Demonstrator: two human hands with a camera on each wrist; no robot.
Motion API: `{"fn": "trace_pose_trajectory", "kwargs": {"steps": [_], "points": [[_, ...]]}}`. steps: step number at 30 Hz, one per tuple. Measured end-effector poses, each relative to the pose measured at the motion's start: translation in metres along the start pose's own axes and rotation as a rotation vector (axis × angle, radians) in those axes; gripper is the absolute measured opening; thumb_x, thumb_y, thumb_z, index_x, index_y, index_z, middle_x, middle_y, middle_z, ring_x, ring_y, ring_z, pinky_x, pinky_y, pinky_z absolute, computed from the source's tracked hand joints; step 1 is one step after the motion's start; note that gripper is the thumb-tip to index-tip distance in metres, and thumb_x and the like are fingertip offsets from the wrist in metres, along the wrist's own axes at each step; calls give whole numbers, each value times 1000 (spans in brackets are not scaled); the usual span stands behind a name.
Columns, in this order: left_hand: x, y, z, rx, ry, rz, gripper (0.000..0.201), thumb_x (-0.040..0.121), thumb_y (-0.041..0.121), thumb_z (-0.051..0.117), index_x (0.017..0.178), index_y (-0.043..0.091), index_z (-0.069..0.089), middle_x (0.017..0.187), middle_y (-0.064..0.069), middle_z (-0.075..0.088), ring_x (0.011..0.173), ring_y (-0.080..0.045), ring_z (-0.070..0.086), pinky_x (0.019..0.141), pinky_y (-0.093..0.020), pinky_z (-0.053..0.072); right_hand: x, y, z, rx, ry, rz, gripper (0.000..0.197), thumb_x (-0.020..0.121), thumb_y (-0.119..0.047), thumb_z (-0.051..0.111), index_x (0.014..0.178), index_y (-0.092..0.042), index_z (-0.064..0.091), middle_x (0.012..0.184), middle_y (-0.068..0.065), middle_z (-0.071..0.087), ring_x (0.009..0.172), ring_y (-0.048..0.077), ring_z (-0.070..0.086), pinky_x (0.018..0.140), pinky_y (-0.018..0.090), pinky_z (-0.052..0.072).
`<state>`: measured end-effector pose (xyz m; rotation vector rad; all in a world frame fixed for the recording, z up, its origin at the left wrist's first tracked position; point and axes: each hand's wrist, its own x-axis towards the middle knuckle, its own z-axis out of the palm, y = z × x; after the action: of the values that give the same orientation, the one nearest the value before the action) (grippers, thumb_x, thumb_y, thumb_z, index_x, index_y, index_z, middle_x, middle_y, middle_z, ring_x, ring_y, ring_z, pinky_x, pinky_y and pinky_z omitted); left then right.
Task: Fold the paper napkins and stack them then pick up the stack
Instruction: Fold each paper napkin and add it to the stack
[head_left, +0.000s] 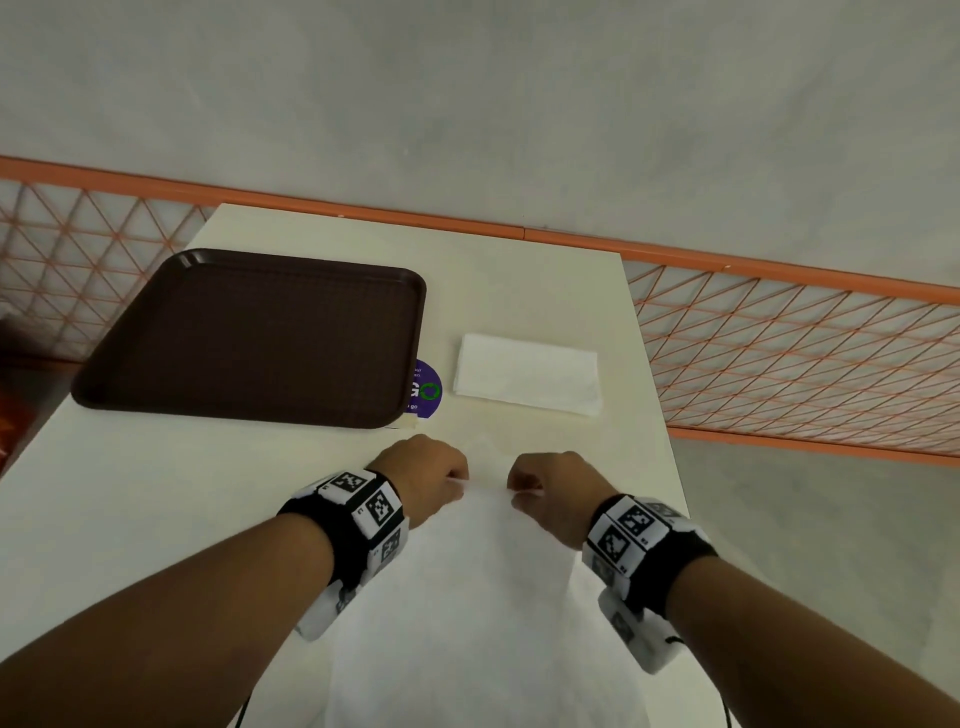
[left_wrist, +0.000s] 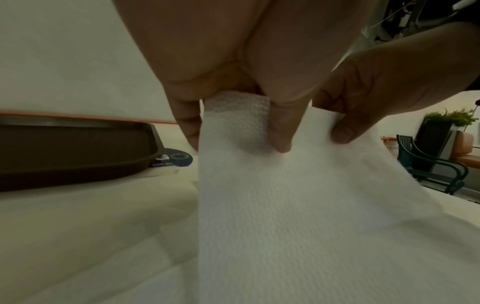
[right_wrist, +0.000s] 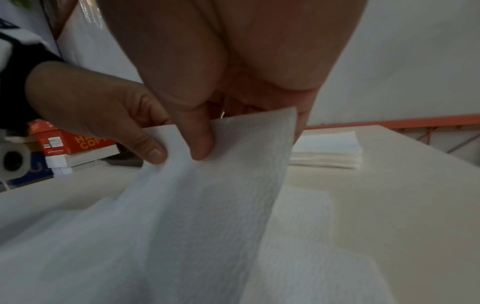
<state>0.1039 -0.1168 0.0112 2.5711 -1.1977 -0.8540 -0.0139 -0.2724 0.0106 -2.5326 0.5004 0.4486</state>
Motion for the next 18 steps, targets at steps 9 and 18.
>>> {"fn": "trace_pose_trajectory", "kwargs": {"steps": [9,18], "points": [[-2,-9,1,71,95,101,26,98,29,46,118,22,62,119,3,61,111,-19,54,95,-34,43,-5,8,-14,-76,88,-14,7,90,-28,57,94,-30,63,96,-6,65,91,21,61,78,31,50],[-22,-12,27,152,-176,74,60,82,69,51,127,30,54,130,9,53,120,-16,48,101,-30,37,-23,7,40,-220,-157,-40,31,88,-47,58,111,-26,60,118,-5,58,110,19,53,89,32,43]]}}
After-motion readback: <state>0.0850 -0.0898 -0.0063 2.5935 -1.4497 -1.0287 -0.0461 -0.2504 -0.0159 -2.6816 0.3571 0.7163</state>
